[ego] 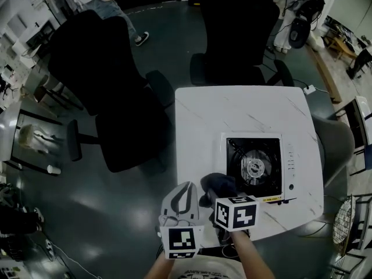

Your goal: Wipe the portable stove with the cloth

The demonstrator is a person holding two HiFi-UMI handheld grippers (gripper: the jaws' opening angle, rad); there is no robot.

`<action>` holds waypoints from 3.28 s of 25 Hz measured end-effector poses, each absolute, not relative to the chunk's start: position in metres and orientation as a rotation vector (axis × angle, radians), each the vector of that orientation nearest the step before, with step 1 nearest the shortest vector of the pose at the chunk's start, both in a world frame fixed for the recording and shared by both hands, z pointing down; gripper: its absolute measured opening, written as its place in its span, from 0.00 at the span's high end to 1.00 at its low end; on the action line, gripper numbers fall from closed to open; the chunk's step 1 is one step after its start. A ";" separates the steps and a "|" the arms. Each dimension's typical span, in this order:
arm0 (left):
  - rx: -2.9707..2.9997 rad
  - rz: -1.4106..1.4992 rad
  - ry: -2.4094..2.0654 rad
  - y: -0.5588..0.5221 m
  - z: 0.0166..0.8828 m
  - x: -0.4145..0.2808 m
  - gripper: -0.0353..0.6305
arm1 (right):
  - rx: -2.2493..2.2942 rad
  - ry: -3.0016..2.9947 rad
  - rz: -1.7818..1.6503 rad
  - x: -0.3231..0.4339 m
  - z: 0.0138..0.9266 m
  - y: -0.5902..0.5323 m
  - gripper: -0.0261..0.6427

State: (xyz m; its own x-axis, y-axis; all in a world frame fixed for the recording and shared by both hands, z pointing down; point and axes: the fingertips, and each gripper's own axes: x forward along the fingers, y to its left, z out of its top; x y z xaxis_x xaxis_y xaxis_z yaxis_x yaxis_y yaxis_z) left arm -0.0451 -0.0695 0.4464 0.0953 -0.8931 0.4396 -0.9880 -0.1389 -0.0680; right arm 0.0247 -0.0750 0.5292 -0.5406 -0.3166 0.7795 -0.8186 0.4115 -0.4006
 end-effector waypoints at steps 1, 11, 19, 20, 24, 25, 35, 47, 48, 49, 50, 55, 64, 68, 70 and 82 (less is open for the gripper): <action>2.129 0.561 -1.879 -0.070 0.446 -0.045 0.91 | 0.950 -2.054 1.065 0.024 0.529 -0.076 0.83; 2.121 0.557 -1.880 -0.076 0.446 -0.044 0.91 | 0.863 -2.061 1.074 0.021 0.520 -0.079 0.83; 2.113 0.556 -1.891 -0.080 0.444 -0.046 0.91 | 0.826 -2.190 1.097 0.018 0.486 -0.091 0.83; 2.114 0.556 -1.892 -0.080 0.444 -0.045 0.91 | 0.833 -2.209 1.077 0.018 0.481 -0.096 0.83; 2.117 0.556 -1.892 -0.081 0.444 -0.041 0.91 | 0.831 -2.203 1.000 0.019 0.482 -0.113 0.83; 2.119 0.556 -1.892 -0.082 0.443 -0.040 0.91 | 0.823 -2.190 0.983 0.020 0.486 -0.115 0.83; 2.101 0.556 -1.923 -0.087 0.442 -0.042 0.91 | 0.715 -2.086 0.840 0.021 0.523 -0.136 0.83; 2.075 0.559 -1.947 -0.097 0.442 -0.040 0.91 | 0.654 -2.076 0.713 0.005 0.533 -0.182 0.83; 2.072 0.560 -1.948 -0.098 0.442 -0.040 0.91 | 0.649 -2.076 0.710 0.003 0.534 -0.186 0.83; 2.070 0.561 -1.949 -0.098 0.443 -0.039 0.91 | 0.647 -2.076 0.706 0.002 0.534 -0.191 0.83; 2.069 0.561 -1.948 -0.099 0.443 -0.039 0.91 | 0.647 -2.076 0.699 0.001 0.534 -0.196 0.83; 2.071 0.561 -1.951 -0.108 0.443 -0.035 0.91 | 0.658 -2.080 0.666 0.000 0.531 -0.219 0.83; 2.060 0.536 -1.954 -0.133 0.438 -0.031 0.91 | 0.641 -2.074 0.692 -0.004 0.531 -0.237 0.83; 2.061 0.531 -1.969 -0.147 0.433 -0.030 0.91 | 0.644 -2.092 0.717 -0.005 0.524 -0.251 0.83; 2.054 0.530 -1.975 -0.154 0.432 -0.030 0.91 | 0.660 -2.111 0.719 -0.004 0.517 -0.261 0.83; 2.044 0.528 -1.987 -0.173 0.425 -0.023 0.91 | 0.758 -2.093 0.712 0.042 0.512 -0.307 0.83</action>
State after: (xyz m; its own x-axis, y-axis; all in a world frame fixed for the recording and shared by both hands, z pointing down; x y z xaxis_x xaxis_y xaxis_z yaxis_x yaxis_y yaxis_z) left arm -0.0231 -0.1733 0.4254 0.0086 -0.9087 0.4174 -0.9960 -0.0449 -0.0772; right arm 0.0417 -0.3070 0.5123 -0.5151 -0.2723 0.8127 -0.7113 0.6649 -0.2281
